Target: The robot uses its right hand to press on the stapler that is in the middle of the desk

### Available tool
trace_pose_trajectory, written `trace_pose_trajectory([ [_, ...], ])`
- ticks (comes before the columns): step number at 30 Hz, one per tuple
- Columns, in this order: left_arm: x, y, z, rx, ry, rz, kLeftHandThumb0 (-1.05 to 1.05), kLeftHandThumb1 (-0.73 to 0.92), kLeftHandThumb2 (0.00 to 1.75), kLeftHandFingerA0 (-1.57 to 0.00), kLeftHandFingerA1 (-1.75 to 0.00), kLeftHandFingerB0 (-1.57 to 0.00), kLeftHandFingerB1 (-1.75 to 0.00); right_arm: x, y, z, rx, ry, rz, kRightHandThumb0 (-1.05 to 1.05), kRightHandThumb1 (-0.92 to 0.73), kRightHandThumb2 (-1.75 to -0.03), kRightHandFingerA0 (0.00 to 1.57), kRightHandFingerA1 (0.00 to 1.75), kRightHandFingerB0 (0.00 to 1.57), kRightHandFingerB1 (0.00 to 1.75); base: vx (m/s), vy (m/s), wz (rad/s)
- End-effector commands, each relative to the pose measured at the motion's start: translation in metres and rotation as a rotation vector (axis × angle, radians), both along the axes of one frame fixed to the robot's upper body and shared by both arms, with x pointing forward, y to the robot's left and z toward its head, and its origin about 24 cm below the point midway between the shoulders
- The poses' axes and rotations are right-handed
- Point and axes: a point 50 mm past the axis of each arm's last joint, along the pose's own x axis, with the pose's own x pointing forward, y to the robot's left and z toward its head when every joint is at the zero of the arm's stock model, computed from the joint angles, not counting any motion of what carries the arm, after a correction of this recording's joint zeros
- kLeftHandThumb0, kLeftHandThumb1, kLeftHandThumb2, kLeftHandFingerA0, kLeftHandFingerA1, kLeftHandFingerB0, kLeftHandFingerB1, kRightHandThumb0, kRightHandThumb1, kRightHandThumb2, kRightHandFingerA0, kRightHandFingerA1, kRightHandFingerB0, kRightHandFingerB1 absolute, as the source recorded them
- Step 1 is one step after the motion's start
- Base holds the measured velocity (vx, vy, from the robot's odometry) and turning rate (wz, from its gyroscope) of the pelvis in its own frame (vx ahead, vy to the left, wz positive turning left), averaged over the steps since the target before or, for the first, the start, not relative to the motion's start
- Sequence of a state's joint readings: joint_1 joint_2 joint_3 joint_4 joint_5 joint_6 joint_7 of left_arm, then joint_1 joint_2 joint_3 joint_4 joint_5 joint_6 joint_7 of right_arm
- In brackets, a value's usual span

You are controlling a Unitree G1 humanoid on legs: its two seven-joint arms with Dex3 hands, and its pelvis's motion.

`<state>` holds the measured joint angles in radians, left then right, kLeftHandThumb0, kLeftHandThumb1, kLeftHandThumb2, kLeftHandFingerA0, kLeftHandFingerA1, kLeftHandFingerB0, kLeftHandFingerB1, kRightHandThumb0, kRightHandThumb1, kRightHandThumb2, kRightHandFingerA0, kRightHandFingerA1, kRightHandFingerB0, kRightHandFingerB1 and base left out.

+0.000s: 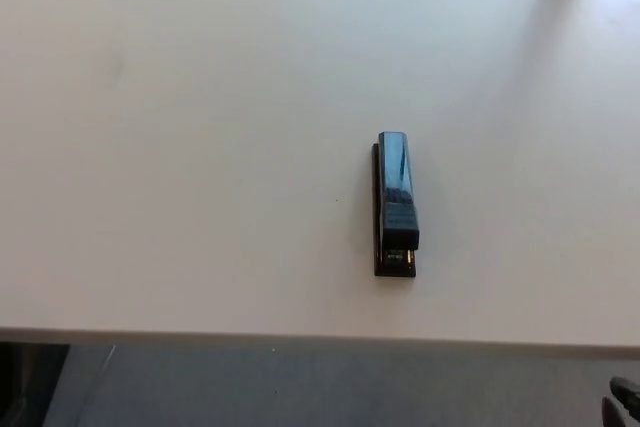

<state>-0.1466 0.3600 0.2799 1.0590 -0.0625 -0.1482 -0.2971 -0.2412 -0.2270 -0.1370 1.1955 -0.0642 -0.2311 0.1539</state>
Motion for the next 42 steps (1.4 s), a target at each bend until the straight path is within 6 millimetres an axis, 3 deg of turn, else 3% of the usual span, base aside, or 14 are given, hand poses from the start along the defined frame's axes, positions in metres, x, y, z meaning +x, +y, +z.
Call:
trace_pose_trajectory([
  [1, -0.003, 0.009, 0.006, -0.035, -0.051, -0.003, -0.46, 0.92, 0.83, -0.01, -0.18, -0.04, -0.21, 0.001, -0.016, 0.01, -0.261, -0.127, -0.276, -0.42, -0.71, -0.9, 1.02, 0.92, 0.3, 0.46, 0.0, 0.0, 0.0],
  [2, -0.003, 0.009, 0.006, -0.034, -0.052, -0.003, -0.45, 0.92, 0.84, 0.0, -0.19, -0.04, -0.22, 0.001, -0.019, 0.012, -0.263, -0.156, -0.328, -0.32, -0.83, -0.65, 1.24, 0.9, 0.37, 0.37, 0.0, 0.0, 0.0],
  [4, -0.003, 0.01, 0.006, -0.036, -0.047, 0.0, -0.46, 0.92, 0.84, 0.0, -0.17, -0.03, -0.21, 0.0, -0.03, 0.017, -0.222, -0.173, -0.407, -0.19, -0.85, -0.63, 1.21, 1.08, 0.32, 0.36, 0.0, 0.0, 0.0],
  [5, -0.003, 0.01, 0.006, -0.041, -0.048, 0.007, -0.46, 0.92, 0.84, 0.0, -0.17, -0.03, -0.21, -0.001, -0.035, 0.018, -0.192, -0.177, -0.441, -0.06, -0.61, -1.01, 1.14, 1.11, 0.18, 0.5, 0.0, 0.0, 0.0],
  [6, -0.006, 0.008, 0.003, -0.058, -0.047, 0.01, -0.46, 0.92, 0.91, 0.0, -0.16, 0.0, -0.19, -0.004, -0.042, 0.021, -0.172, -0.201, -0.485, -0.07, -0.79, -0.64, 1.12, 1.28, 0.34, 0.39, 0.0, 0.0, 0.0],
  [11, -0.008, 0.008, 0.002, -0.064, -0.041, 0.017, -0.47, 0.92, 0.87, 0.0, -0.11, -0.01, -0.17, -0.01, -0.061, 0.025, -0.159, -0.153, -0.525, 0.03, -0.79, -0.63, 1.15, 1.19, 0.8, 0.56, 0.0, 0.0, 0.0],
  [16, -0.014, 0.01, 0.0, -0.036, -0.031, 0.003, -0.47, 0.92, 0.86, 0.0, -0.16, -0.02, -0.19, -0.029, -0.085, 0.027, -0.125, -0.085, -0.563, 0.1, -0.76, -0.63, 0.93, 1.37, 0.77, 0.69, 0.0, 0.0, 0.0],
  [21, -0.026, 0.012, -0.005, -0.064, -0.015, 0.037, -0.46, 0.92, 0.85, 0.0, -0.13, -0.01, -0.17, -0.072, -0.112, 0.026, -0.161, -0.053, -0.72, 0.08, -0.68, -0.6, 1.03, 1.07, 0.78, 0.62, 0.0, 0.0, 0.0],
  [24, -0.034, 0.013, -0.008, -0.039, 0.007, 0.031, -0.46, 0.92, 0.86, 0.0, -0.14, -0.02, -0.18, -0.094, -0.125, 0.03, -0.213, -0.068, -0.807, 0.06, -0.66, -0.61, 1.08, 1.2, 0.8, 0.74, 0.0, 0.0, 0.0],
  [27, -0.039, 0.013, -0.009, -0.039, 0.01, 0.026, -0.45, 0.92, 0.88, 0.0, -0.15, -0.02, -0.19, -0.109, -0.138, 0.038, -0.244, -0.108, -0.907, -0.08, -0.65, -0.61, 1.15, 1.0, 0.79, 0.66, 0.0, 0.0, 0.0],
  [28, -0.04, 0.013, -0.009, -0.04, 0.009, 0.028, -0.46, 0.92, 0.85, 0.0, -0.19, -0.01, -0.21, -0.115, -0.144, 0.043, -0.257, -0.163, -0.945, -0.03, -0.66, -0.59, 1.16, 1.0, 0.8, 0.85, 0.0, 0.0, 0.0],
  [33, -0.038, 0.013, -0.009, -0.056, 0.017, 0.036, -0.47, 0.92, 0.87, 0.0, -0.11, 0.0, -0.17, -0.126, -0.177, 0.082, -0.261, -0.43, -1.183, -0.09, -0.74, -0.61, 1.13, 1.11, 0.8, 0.89, 0.0, 0.0, 0.0],
  [34, -0.038, 0.014, -0.009, -0.055, 0.018, 0.035, -0.46, 0.92, 0.88, 0.0, -0.11, -0.01, -0.17, -0.126, -0.182, 0.089, -0.267, -0.47, -1.199, -0.12, -0.74, -0.61, 1.15, 1.07, 0.79, 0.72, 0.0, 0.0, 0.0],
  [42, -0.036, 0.017, -0.006, -0.028, 0.025, 0.022, -0.45, 0.92, 0.88, 0.0, -0.14, -0.01, -0.18, -0.088, -0.212, 0.187, -0.361, -0.917, -1.2, -0.08, -0.78, -0.65, 1.16, 1.28, 0.77, 1.07, 0.0, 0.0, 0.0],
])
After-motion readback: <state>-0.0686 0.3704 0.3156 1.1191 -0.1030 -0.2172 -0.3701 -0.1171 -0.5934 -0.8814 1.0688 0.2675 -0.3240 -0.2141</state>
